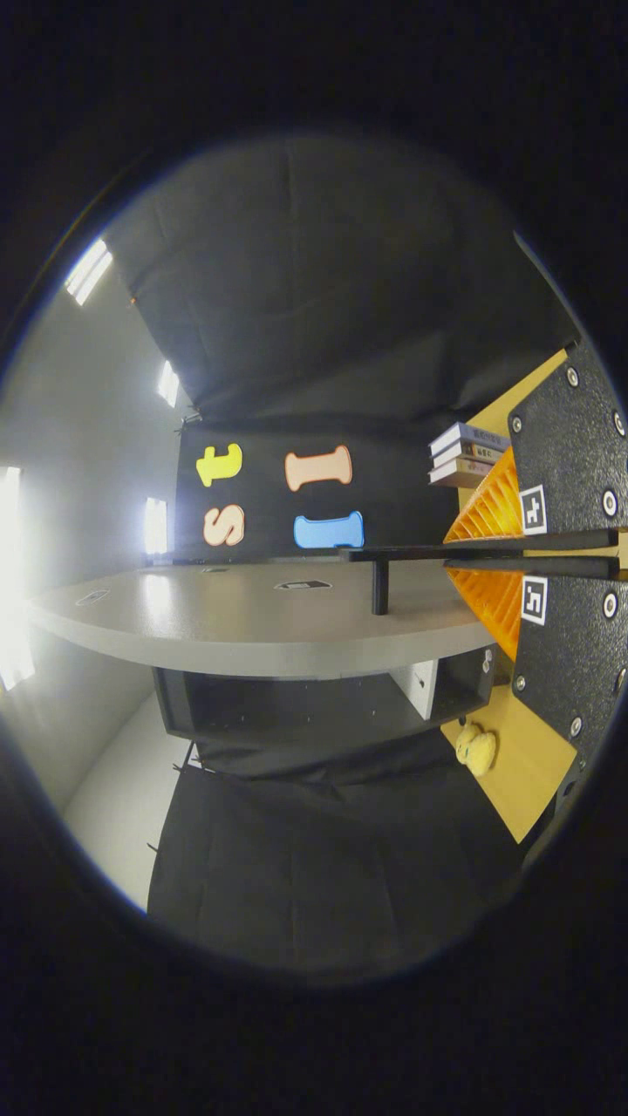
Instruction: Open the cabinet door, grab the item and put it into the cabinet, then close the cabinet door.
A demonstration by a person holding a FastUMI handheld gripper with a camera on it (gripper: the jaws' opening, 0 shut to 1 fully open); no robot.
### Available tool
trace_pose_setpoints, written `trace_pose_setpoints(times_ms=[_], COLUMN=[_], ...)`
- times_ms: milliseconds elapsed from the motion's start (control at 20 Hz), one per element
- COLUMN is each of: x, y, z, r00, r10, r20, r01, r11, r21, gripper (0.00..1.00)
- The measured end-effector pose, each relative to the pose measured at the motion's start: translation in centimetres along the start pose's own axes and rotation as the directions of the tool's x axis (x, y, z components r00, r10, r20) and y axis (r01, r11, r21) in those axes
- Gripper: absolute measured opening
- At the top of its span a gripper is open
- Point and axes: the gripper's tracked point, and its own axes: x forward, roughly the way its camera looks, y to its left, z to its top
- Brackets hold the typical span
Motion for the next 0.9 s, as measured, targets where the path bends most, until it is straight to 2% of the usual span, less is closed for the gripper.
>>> trace_pose_setpoints(times_ms=[100,200,350,600,700,800,900], x=[0.3,-0.1,-1.0,-4.9,-5.8,-6.2,-6.2], y=[-1.9,-1.4,-1.1,3.4,5.7,8.6,10.1], z=[-0.3,-0.4,-0.1,2.5,3.5,3.7,3.3], r00=[0.999,1.0,1.0,0.991,0.982,0.969,0.958], r10=[-0.032,0.006,0.012,0.056,0.078,0.111,0.1], r20=[-0.005,-0.008,0.018,0.123,0.175,0.222,0.268], r01=[0.032,-0.006,-0.012,-0.053,-0.073,-0.107,-0.097], r11=[0.999,0.999,1.0,0.998,0.997,0.994,0.995], r21=[-0.001,0.038,0.007,-0.033,-0.038,-0.033,-0.027], gripper=[0.03,0.03,0.03,0.03,0.1,0.42,0.74])
